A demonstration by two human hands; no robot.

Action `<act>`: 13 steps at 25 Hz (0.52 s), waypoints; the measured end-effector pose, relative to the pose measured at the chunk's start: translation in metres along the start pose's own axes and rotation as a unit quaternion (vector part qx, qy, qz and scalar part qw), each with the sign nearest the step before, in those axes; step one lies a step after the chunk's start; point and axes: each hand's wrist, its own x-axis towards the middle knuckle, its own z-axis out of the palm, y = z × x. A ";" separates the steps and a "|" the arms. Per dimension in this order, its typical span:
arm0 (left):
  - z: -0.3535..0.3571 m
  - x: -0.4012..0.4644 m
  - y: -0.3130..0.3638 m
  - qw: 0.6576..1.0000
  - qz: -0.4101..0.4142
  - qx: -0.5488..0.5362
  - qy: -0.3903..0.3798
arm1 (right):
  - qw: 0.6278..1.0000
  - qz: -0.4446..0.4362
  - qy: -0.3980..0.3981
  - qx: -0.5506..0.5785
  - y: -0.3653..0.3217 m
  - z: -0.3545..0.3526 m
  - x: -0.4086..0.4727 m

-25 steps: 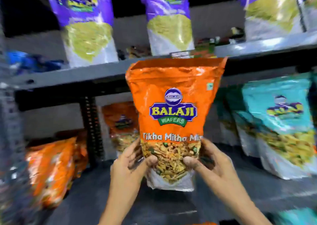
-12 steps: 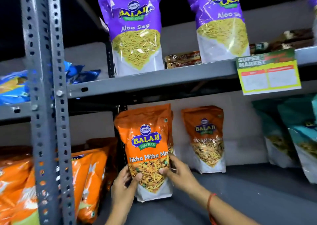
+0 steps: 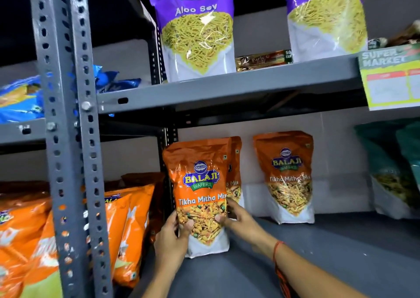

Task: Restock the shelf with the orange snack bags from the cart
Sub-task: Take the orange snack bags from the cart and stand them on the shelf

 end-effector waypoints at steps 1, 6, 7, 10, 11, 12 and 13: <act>-0.001 -0.003 0.003 1.000 0.001 0.013 0.014 | 1.000 0.000 0.004 -0.002 -0.005 -0.001 -0.004; 0.012 -0.029 0.050 0.985 0.085 -0.071 0.129 | 0.977 -0.096 0.183 -0.045 -0.048 -0.020 -0.035; 0.022 -0.035 0.068 0.982 0.105 -0.103 0.119 | 0.968 -0.118 0.219 -0.038 -0.058 -0.024 -0.045; 0.066 -0.064 0.134 0.957 0.116 -0.262 0.047 | 0.934 -0.169 0.313 -0.007 -0.077 -0.052 -0.096; 0.082 -0.075 0.154 0.942 0.108 -0.318 0.021 | 0.922 -0.183 0.342 -0.011 -0.084 -0.063 -0.116; 0.098 -0.088 0.173 0.925 0.096 -0.368 -0.007 | 0.907 -0.196 0.372 -0.019 -0.090 -0.078 -0.137; 0.116 -0.105 0.191 0.907 0.082 -0.412 -0.040 | 0.890 -0.209 0.405 -0.028 -0.096 -0.094 -0.160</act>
